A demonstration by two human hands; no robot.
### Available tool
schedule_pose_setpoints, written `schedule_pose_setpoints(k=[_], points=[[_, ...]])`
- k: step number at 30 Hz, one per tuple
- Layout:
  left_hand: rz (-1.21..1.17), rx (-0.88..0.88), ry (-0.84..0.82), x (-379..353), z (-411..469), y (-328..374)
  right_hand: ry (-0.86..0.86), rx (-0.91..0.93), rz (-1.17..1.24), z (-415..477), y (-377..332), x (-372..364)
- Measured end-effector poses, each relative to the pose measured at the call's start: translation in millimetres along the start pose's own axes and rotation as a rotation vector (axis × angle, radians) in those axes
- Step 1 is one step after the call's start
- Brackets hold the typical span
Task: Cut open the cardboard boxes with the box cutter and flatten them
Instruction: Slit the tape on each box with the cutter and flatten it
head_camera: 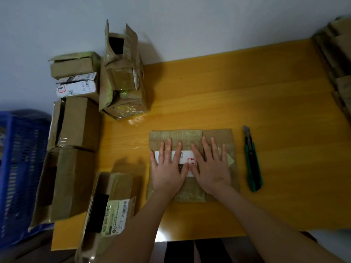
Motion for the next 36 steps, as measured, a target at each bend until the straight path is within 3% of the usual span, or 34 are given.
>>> schedule_pose_setpoints(k=[10,17,20,23,25,30,36], points=[[-0.018,-0.006,0.028,0,2,-1,0.023,-0.001,0.012,1,0,1],[-0.109,0.021,-0.070,7,0,-1,-0.070,0.018,0.087,-1,4,9],[-0.243,0.195,-0.107,23,-1,-16,-0.099,-0.010,0.119,-14,17,27],[-0.548,0.504,-0.111,39,-12,-39,-0.089,-0.239,0.200,-48,36,49],[-0.692,0.618,-0.123,42,-14,-47,-0.136,-0.348,0.315,-70,35,49],[-0.942,0.706,-0.076,59,-13,-41,-0.130,-0.515,0.662,-86,34,52],[-1.082,0.576,0.167,114,5,-26,-0.122,-0.507,0.818,-90,52,81]])
Point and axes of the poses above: each hand's wrist, its own z-axis towards the middle knuckle, its own x-axis out of the back of the hand, y = z × x, the point moved 8 cm from there along z, towards the middle knuckle, and after that the axes turned 8 degrees about -z, right-handed, at the moved point
